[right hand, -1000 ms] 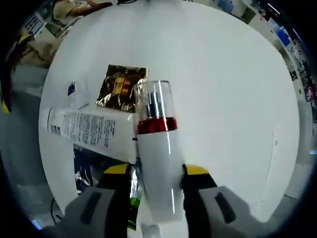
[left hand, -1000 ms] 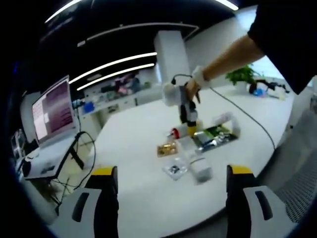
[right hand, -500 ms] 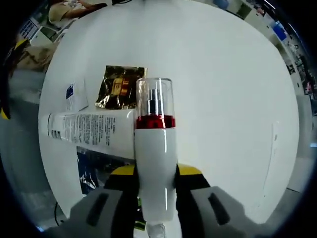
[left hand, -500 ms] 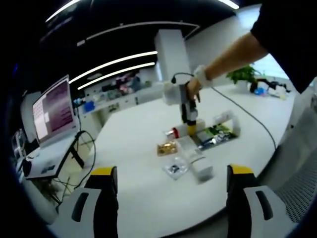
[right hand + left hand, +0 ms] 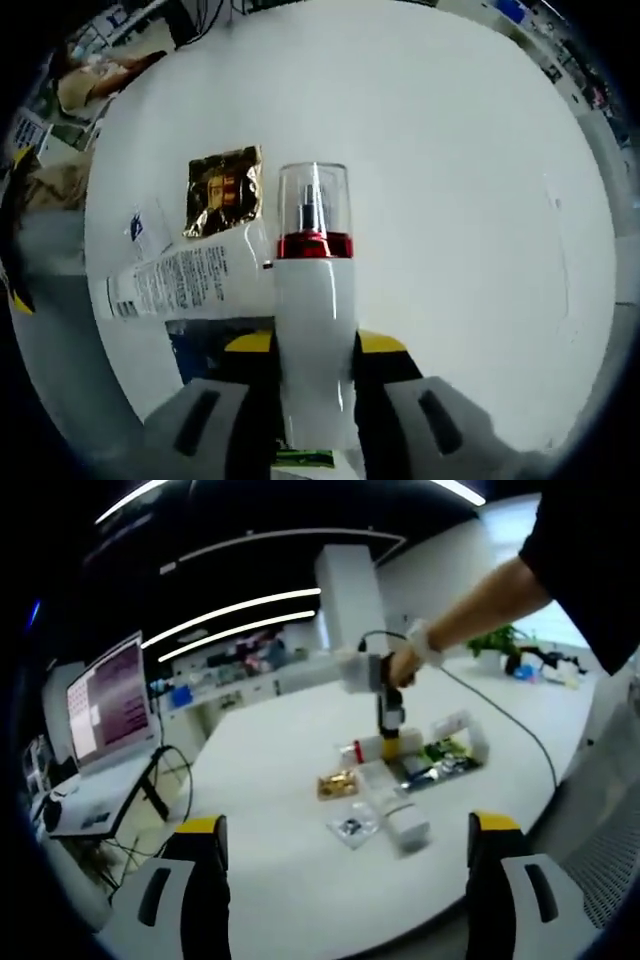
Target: Arrange the skincare products in the storage area until every visible bottle or jar stands upright without overlapping.
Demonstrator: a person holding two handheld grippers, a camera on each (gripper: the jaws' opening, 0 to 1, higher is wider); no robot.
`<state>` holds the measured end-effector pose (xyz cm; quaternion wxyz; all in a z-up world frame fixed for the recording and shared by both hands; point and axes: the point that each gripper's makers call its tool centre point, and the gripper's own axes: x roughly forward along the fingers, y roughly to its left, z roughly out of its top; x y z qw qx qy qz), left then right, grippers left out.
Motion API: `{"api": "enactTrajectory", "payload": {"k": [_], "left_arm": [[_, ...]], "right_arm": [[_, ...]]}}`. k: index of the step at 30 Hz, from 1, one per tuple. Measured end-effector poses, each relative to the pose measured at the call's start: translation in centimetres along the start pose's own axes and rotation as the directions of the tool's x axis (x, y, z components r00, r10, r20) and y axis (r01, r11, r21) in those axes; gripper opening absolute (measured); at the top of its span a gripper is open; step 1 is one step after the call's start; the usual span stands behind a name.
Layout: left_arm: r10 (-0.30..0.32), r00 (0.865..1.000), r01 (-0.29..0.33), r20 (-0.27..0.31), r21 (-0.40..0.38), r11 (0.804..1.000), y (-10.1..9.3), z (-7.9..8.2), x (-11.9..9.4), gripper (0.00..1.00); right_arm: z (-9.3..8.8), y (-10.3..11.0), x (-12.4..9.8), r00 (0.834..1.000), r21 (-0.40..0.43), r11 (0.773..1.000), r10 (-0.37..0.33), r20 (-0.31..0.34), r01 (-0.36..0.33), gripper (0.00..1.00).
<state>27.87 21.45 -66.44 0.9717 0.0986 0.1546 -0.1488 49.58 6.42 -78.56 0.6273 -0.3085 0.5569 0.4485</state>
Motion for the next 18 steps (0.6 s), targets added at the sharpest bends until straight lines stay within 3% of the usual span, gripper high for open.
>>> {"api": "enactTrajectory", "payload": {"k": [6, 11, 14, 18], "left_arm": [[-0.004, 1.0, 0.004, -0.003, 0.001, 1.0, 0.0, 0.0, 0.0, 0.97], [-0.007, 1.0, 0.007, -0.008, 0.003, 1.0, -0.1, -0.1, 0.1, 0.97], [-0.007, 1.0, 0.007, -0.011, 0.004, 1.0, -0.1, -0.2, 0.1, 0.97], [-0.007, 1.0, 0.007, -0.015, 0.004, 1.0, -0.2, -0.2, 0.1, 0.97]], "right_arm": [[-0.3, 0.5, -0.4, 0.991, 0.177, 0.98, 0.071, 0.11, -0.09, 0.27], [0.3, 0.9, -1.4, 0.96, 0.295, 0.937, 0.109, 0.257, -0.186, 0.27], [0.7, 1.4, -2.3, 0.919, 0.358, 0.89, 0.145, 0.366, -0.283, 0.27], [1.4, 1.6, -3.7, 0.864, 0.389, 0.849, 0.143, 0.483, -0.358, 0.27]]}}
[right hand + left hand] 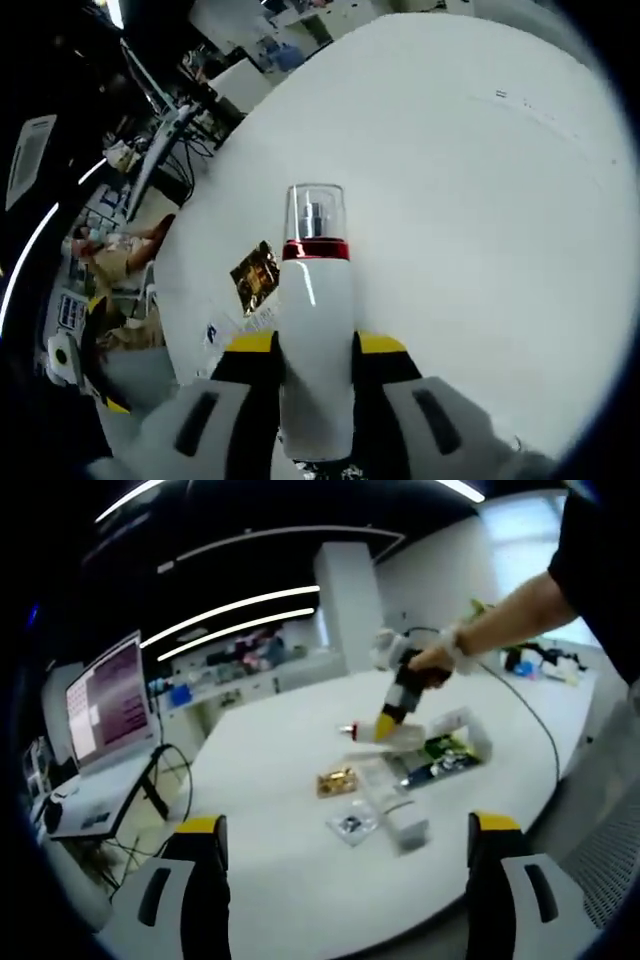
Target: Arrange the skincare products in the storage area until every visible bottle or jar stands upright without overlapping.
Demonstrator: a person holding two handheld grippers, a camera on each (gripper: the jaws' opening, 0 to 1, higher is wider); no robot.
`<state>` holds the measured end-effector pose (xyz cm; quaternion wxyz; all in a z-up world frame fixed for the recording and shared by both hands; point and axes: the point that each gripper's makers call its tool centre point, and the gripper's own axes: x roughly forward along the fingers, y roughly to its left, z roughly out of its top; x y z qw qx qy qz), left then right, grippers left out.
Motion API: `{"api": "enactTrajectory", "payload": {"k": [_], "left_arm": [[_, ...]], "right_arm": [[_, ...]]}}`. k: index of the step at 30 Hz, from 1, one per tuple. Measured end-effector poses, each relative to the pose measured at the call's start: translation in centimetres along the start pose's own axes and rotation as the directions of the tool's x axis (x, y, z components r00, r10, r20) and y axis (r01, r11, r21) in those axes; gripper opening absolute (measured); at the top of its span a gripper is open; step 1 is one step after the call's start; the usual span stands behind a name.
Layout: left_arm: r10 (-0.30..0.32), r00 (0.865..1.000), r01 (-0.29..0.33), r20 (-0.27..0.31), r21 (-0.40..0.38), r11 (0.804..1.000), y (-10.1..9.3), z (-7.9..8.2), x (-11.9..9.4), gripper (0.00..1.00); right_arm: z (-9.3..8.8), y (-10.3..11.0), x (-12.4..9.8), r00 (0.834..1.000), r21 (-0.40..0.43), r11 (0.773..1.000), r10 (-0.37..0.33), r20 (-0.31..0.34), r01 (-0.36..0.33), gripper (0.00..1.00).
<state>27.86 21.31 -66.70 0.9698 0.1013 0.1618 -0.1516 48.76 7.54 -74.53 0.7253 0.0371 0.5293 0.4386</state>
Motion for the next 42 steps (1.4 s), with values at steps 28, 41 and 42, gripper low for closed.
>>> {"api": "enactTrajectory", "payload": {"k": [28, 41, 42], "left_arm": [[-0.291, 0.956, 0.294, 0.043, -0.168, 0.941, -3.3, 5.8, 4.1, 0.93], [-0.561, 0.807, 0.577, 0.186, -0.45, 0.682, -8.3, 10.6, 11.3, 0.8], [-0.574, 0.796, 0.586, 0.193, -0.486, 0.648, -8.8, 10.8, 11.9, 0.8]], "right_arm": [[-3.0, 8.2, -7.8, 0.902, -0.001, 0.968, 0.235, 0.362, -0.251, 0.27], [-6.8, 8.3, -9.9, 0.868, 0.031, 0.955, 0.253, 0.428, -0.293, 0.27], [-7.1, 8.4, -10.1, 0.863, 0.034, 0.953, 0.258, 0.434, -0.302, 0.27]]}}
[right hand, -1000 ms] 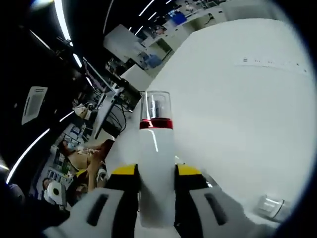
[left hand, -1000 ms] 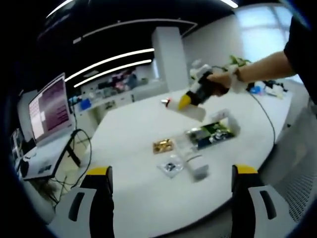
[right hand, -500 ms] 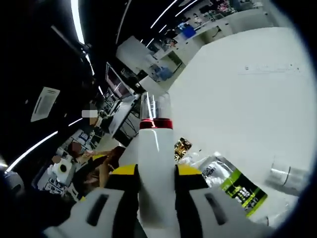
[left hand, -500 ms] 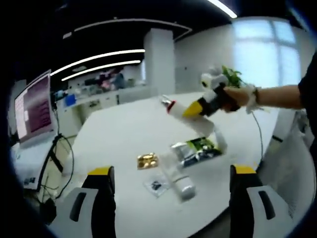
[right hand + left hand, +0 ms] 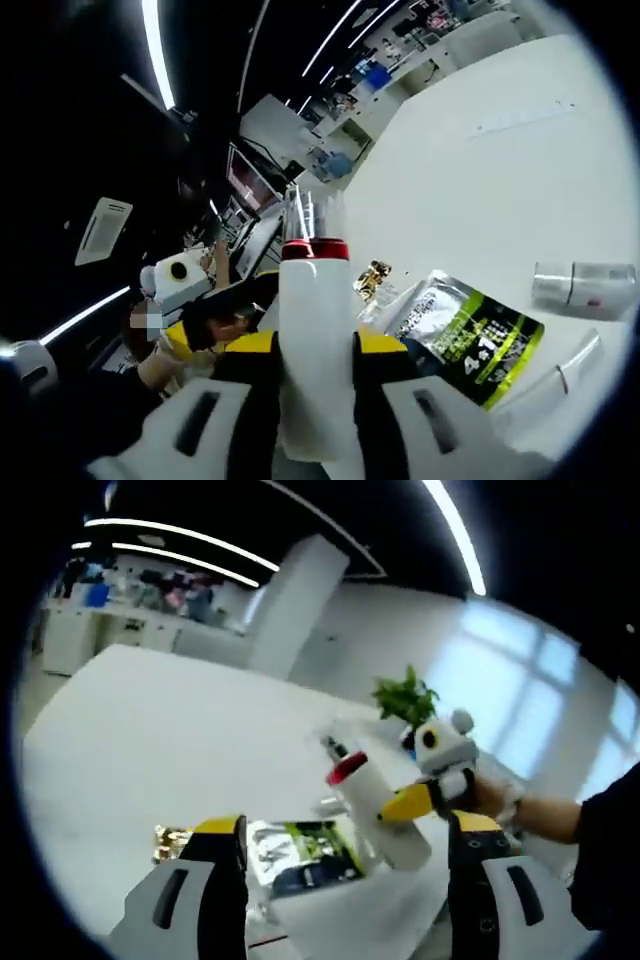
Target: Arrange the skincare products in the storage area until every visible bottle or jar stands upright without overlapping.
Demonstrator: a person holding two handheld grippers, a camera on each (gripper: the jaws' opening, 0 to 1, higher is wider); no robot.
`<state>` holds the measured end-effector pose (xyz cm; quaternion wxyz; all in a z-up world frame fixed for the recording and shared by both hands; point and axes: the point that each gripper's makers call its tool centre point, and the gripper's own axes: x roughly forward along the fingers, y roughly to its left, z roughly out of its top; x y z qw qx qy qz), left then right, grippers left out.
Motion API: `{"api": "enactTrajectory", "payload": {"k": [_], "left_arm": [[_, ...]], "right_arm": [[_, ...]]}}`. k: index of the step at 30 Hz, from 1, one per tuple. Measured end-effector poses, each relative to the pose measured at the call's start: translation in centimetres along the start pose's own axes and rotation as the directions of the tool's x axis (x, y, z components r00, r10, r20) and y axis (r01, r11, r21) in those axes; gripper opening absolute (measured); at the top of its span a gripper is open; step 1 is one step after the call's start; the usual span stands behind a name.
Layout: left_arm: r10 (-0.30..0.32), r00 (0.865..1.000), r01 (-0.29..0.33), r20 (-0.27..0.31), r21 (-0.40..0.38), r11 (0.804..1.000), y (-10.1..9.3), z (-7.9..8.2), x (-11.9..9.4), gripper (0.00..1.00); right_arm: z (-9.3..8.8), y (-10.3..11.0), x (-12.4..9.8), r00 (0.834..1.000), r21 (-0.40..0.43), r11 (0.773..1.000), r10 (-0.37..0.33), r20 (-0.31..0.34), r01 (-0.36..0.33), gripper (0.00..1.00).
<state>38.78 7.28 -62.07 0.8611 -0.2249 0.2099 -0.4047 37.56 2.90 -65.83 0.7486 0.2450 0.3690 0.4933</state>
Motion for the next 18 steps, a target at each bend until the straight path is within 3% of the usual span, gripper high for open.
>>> {"api": "enactTrajectory", "payload": {"k": [3, 7, 11, 18], "left_arm": [[-0.04, 0.999, 0.039, -0.027, -0.015, 0.999, -0.5, -0.5, 2.2, 0.77], [-0.141, 0.986, 0.133, -0.092, -0.084, 0.987, -2.2, -2.2, 4.8, 0.76], [-0.167, 0.982, 0.155, -0.085, -0.135, 0.979, -2.7, -2.7, 6.6, 0.74], [-0.213, 0.969, 0.186, -0.125, -0.198, 0.962, -3.8, -4.2, 8.1, 0.61]], "right_arm": [[-0.2, 0.1, -0.5, 1.0, 0.008, 1.0, 0.007, 0.014, -0.007, 0.27], [-0.9, 0.4, -1.4, 0.999, 0.027, 0.999, 0.027, 0.033, -0.028, 0.27], [-1.9, 0.3, -2.3, 0.999, 0.015, 1.0, 0.021, 0.036, -0.021, 0.27], [-3.3, -0.1, -3.7, 0.997, 0.021, 0.999, 0.026, 0.068, -0.027, 0.27]]}}
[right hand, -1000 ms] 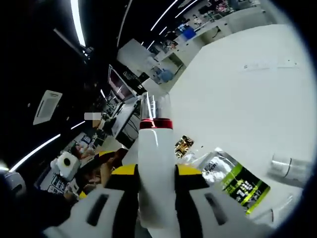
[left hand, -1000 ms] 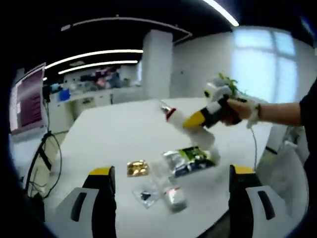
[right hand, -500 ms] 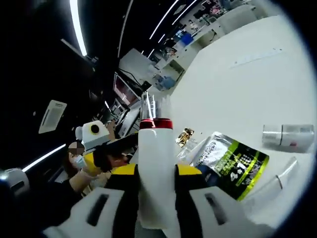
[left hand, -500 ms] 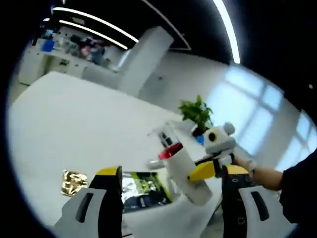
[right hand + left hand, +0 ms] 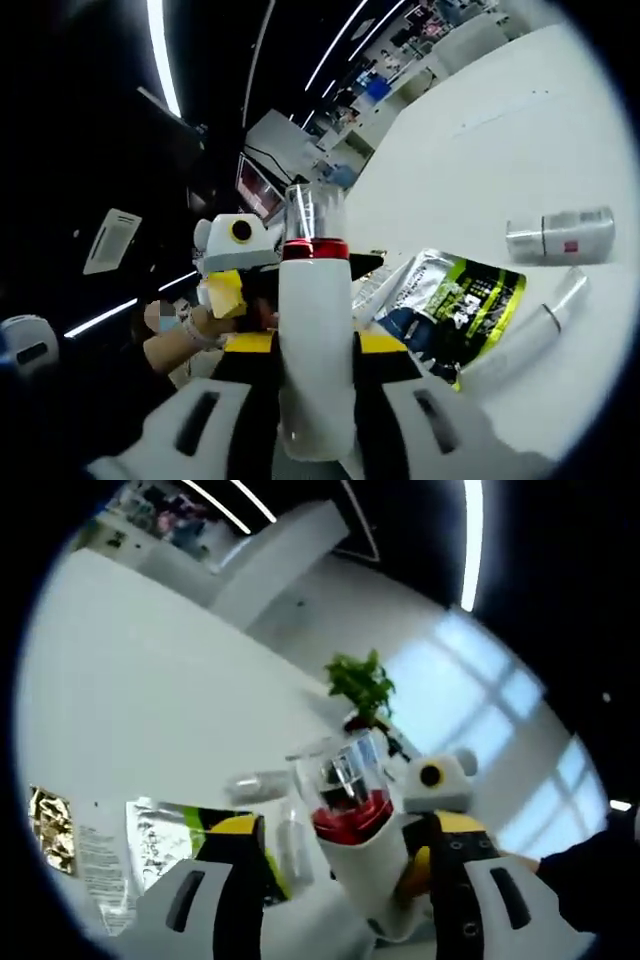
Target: Arrange the skincare products in the storage area until every visible bottle or jar stands upright without overlapping.
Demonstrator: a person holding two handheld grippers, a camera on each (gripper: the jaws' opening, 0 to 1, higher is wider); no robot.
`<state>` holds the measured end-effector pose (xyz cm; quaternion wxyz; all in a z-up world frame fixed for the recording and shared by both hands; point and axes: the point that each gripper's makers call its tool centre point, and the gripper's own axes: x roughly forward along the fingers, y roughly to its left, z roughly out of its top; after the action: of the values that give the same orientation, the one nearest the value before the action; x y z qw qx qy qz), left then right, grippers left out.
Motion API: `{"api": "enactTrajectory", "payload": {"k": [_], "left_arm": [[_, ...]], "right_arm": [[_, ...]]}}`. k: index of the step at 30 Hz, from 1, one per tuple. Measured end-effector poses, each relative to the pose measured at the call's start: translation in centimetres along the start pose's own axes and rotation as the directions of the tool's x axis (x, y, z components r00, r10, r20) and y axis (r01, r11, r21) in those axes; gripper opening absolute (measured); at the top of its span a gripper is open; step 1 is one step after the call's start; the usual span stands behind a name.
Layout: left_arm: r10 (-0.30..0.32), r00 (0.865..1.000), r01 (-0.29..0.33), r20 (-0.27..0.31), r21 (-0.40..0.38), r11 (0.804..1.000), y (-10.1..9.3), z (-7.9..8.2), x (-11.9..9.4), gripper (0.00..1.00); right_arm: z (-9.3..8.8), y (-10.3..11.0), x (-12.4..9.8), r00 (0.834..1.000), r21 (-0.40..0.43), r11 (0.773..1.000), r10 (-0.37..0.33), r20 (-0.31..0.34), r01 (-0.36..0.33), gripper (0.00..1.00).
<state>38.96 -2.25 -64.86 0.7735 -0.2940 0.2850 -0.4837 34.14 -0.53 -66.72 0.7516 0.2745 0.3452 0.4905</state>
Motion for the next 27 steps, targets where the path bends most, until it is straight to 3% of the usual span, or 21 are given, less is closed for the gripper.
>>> {"api": "enactTrajectory", "payload": {"k": [8, 11, 16, 23, 27], "left_arm": [[-0.056, 0.997, 0.055, -0.061, -0.016, 0.998, -1.5, -2.3, 1.5, 0.46], [-0.096, 0.991, 0.095, -0.09, -0.018, 0.995, -2.3, -3.1, 2.0, 0.36], [-0.097, 0.988, 0.095, -0.121, -0.022, 0.995, -2.5, -4.2, 2.8, 0.34], [-0.096, 0.98, 0.098, -0.176, 0.001, 0.995, -3.2, -5.8, 3.1, 0.3], [-0.073, 0.988, 0.076, -0.138, 0.022, 0.997, -3.2, -5.2, 3.3, 0.3]], "right_arm": [[-1.7, 0.1, -1.6, 1.0, 0.008, 1.0, 0.02, 0.024, -0.02, 0.27], [-2.2, -0.3, -2.0, 1.0, 0.015, 1.0, 0.011, 0.027, -0.012, 0.27], [-3.1, -0.9, -2.8, 1.0, 0.009, 1.0, 0.005, 0.017, -0.005, 0.27], [-4.8, -1.6, -3.3, 0.999, -0.124, 0.992, -0.039, -0.026, 0.035, 0.29], [-4.0, -2.0, -3.5, 0.998, -0.161, 0.985, -0.053, 0.027, 0.057, 0.3]]}}
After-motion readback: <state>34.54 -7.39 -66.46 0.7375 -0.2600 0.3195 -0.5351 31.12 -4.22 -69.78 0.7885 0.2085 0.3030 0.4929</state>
